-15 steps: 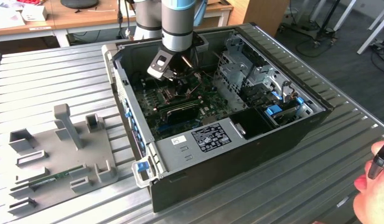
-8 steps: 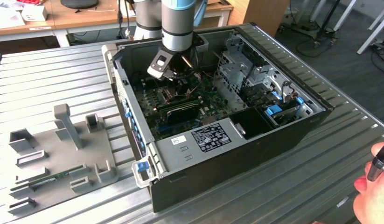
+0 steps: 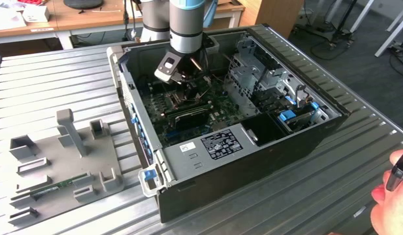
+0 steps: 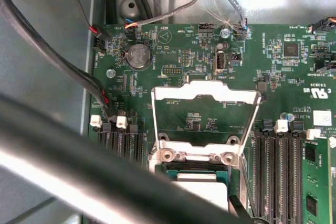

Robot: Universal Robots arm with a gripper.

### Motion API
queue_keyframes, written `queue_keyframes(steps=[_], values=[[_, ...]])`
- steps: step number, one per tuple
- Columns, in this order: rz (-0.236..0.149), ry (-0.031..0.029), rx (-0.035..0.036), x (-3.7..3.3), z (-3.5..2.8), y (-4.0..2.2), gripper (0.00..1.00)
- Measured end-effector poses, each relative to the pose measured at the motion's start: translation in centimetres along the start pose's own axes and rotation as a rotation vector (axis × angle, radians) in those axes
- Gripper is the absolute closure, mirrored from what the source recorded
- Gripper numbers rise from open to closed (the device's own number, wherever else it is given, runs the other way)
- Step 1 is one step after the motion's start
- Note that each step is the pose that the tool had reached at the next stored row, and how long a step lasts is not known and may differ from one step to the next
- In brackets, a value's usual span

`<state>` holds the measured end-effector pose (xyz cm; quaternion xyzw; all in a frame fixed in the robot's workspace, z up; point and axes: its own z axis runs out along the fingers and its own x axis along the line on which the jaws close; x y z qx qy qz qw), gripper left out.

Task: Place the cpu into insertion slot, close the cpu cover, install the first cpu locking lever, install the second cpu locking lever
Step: 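Place the cpu into insertion slot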

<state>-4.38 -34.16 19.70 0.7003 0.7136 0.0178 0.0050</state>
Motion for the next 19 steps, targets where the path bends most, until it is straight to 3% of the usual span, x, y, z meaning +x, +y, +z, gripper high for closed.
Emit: queue_keyframes(steps=[7,19], values=[[0.023,-0.0009,-0.0004,0.00,0.14,-0.01,0.46],[0.024,0.0021,-0.0004,0.01,0.36,-0.01,0.46]])
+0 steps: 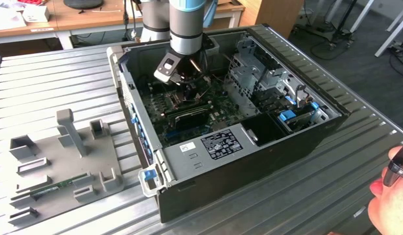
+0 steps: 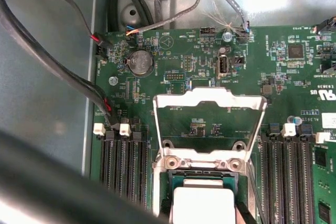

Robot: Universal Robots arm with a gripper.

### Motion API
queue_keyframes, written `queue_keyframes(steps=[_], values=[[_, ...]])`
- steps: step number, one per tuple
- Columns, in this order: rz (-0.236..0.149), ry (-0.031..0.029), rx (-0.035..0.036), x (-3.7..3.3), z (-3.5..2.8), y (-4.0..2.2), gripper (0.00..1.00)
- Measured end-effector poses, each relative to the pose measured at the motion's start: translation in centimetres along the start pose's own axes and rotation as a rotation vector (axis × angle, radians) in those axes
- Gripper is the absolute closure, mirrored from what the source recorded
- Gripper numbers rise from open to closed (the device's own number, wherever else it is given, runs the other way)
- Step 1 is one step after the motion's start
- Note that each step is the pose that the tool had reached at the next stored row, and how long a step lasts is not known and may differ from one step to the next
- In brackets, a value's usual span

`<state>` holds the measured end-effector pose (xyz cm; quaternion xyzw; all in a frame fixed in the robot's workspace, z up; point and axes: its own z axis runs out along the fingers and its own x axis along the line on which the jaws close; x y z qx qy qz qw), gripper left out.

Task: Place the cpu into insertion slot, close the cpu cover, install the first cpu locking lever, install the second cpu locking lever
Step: 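Place the cpu into insertion slot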

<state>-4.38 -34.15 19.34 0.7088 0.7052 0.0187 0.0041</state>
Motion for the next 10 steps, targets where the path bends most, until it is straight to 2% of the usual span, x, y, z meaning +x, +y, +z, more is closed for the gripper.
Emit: queue_keyframes(steps=[10], values=[[0.000,0.0001,0.0000,0.01,0.04,0.07,0.46]])
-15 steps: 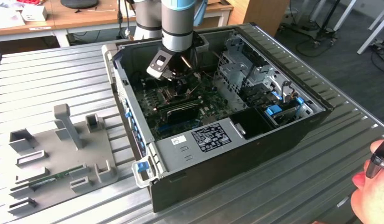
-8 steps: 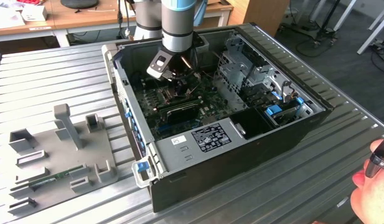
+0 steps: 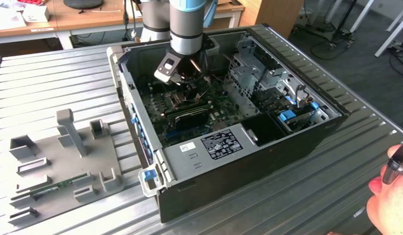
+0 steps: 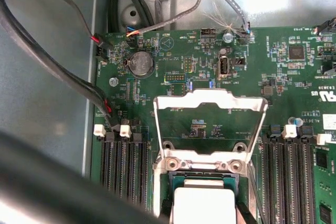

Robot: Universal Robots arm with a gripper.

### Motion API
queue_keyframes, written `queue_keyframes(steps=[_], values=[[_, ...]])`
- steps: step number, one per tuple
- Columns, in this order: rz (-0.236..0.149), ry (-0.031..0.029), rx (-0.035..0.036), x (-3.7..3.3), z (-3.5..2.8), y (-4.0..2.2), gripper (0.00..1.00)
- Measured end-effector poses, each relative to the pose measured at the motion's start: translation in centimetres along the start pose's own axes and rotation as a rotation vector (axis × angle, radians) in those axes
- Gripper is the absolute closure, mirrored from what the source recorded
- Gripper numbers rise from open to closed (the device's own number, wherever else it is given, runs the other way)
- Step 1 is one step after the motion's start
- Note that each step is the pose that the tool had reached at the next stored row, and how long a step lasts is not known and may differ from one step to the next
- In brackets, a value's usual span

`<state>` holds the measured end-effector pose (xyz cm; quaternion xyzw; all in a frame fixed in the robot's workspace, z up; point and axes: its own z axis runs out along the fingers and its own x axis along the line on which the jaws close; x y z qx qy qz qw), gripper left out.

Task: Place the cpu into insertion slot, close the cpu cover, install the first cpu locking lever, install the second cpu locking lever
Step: 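Place the cpu into insertion slot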

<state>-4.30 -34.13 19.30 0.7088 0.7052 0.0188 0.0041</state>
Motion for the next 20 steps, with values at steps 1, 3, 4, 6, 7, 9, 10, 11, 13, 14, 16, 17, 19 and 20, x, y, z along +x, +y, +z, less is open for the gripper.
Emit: queue_keyframes(steps=[1,3,4,6,7,9,10,11,13,14,16,17,19,20], values=[[0.000,-0.0001,0.0001,0.00,0.02,0.00,0.46],[0.000,-0.0003,0.0002,-0.01,0.05,-0.01,0.46],[0.000,-0.0002,0.0002,-0.01,0.07,-0.01,0.46],[0.000,0.0000,0.0000,0.00,0.09,-0.01,0.46],[0.000,0.0000,0.0000,0.00,0.09,-0.01,0.46],[0.000,0.0000,0.0000,0.00,0.09,-0.01,0.46],[0.000,0.0000,0.0000,0.00,0.09,-0.01,0.46],[0.000,0.0001,0.0000,0.00,0.10,-0.01,0.46],[0.000,0.0001,0.0000,0.00,0.10,-0.01,0.46],[0.000,0.0000,0.0000,0.00,0.10,-0.01,0.46],[0.000,0.0000,0.0000,0.00,0.10,-0.01,0.46],[0.000,0.0000,0.0000,0.00,0.10,-0.01,0.46],[0.000,0.0001,0.0000,0.00,0.10,-0.01,0.46],[0.000,0.0000,-0.0001,0.00,0.10,-0.01,0.46]])
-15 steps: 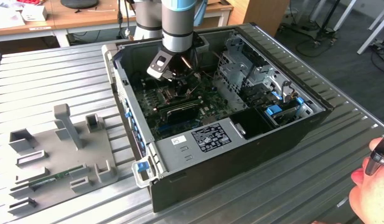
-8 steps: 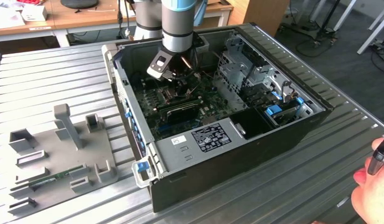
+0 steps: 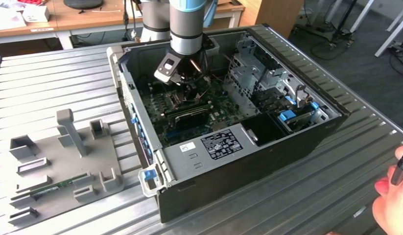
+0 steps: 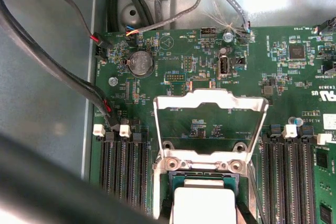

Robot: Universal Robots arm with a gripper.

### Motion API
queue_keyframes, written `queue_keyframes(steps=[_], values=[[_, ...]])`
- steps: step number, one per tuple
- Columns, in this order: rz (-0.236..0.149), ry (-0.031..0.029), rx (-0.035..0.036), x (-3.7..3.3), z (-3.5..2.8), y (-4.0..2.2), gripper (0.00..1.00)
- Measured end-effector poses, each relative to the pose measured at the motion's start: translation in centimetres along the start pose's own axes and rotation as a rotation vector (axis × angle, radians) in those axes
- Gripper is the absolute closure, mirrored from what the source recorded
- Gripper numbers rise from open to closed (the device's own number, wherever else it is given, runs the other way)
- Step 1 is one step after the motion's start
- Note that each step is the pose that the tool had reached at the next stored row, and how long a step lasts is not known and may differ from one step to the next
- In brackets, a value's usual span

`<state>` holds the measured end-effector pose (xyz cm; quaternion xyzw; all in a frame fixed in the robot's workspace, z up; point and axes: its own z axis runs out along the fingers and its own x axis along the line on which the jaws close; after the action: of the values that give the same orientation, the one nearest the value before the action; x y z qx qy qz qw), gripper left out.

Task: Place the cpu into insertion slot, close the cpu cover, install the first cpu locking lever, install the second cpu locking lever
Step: 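Place the cpu into insertion slot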

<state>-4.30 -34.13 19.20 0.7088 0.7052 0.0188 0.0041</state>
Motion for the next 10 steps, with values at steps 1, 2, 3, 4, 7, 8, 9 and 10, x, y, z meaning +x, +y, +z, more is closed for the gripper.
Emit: queue_keyframes(steps=[1,2,3,4,7,8,9,10], values=[[0.000,0.0000,0.0000,0.00,0.00,0.00,0.46],[0.000,0.0000,0.0000,0.00,0.00,0.00,0.46],[0.000,0.0006,-0.0004,0.01,0.02,0.00,0.46],[0.000,0.0009,-0.0005,0.01,0.03,0.01,0.45],[0.000,0.0004,-0.0002,0.00,0.02,0.00,0.33],[0.000,0.0001,0.0000,0.00,0.01,0.00,0.33],[0.000,0.0001,0.0000,0.00,0.01,0.00,0.33],[0.000,0.0000,0.0000,0.00,0.01,0.00,0.33]])
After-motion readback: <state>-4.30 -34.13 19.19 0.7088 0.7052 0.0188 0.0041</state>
